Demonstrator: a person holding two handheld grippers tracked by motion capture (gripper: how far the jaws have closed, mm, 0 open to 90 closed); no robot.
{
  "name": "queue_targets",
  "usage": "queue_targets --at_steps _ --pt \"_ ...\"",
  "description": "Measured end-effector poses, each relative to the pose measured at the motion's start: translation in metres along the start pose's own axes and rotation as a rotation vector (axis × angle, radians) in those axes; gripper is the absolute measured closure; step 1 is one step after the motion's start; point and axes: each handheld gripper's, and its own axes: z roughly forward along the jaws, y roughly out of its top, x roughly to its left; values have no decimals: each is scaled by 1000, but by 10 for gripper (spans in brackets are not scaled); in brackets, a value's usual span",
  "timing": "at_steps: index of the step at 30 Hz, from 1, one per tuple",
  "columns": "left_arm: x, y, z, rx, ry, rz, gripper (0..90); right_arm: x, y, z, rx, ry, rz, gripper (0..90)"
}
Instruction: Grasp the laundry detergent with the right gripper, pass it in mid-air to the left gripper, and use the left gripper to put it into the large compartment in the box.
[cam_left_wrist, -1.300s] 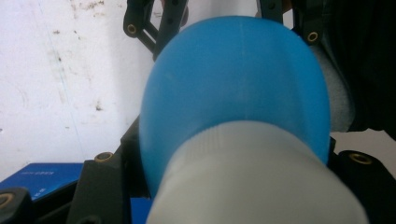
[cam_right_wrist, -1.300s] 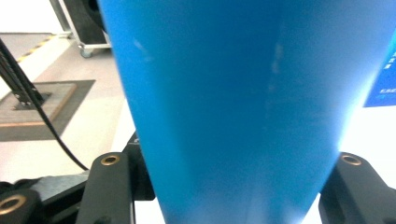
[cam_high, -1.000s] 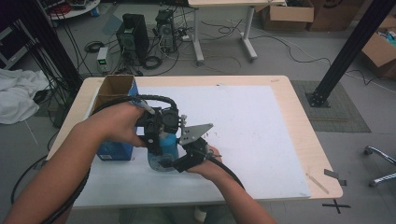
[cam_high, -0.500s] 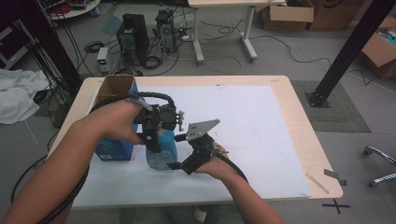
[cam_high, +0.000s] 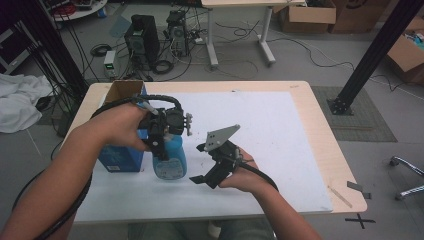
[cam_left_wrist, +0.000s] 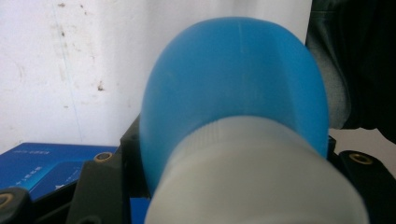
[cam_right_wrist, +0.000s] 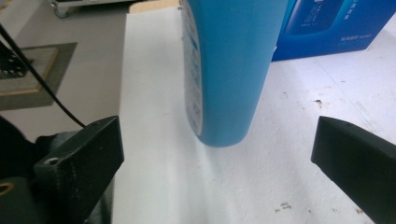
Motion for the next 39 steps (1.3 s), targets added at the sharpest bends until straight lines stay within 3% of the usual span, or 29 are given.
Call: queue_targets --at_steps 3,6,13,15,19,23,26,29,33,39 --pt "1 -3 -2 1 3 -10 389 -1 2 -15 -13 -16 -6 39" --pt "3 -6 -4 4 -1 -25 390 -3 5 -27 24 -7 -15 27" --pt "8 -15 -17 6 -8 -83 389 -16 11 -59 184 19 -33 20" --pt "10 -16 -23 8 -17 -108 389 -23 12 -69 252 14 -44 19" --pt "15 -19 -35 1 -36 -161 390 -35 16 -87 365 -24 -60 0" --pt "22 -23 -46 -10 -56 -218 389 -44 24 -103 435 -65 -82 0" --pt "29 -25 -56 -9 -59 -284 389 -49 30 -110 481 -54 -88 0" --pt "34 -28 -68 -14 -62 -359 389 -55 34 -114 575 -18 -83 0" --pt "42 -37 -87 -50 -72 -472 389 -64 33 -116 690 -29 -77 0" --pt "49 -51 -106 -65 -73 -656 389 -72 31 -119 737 -16 -72 0"
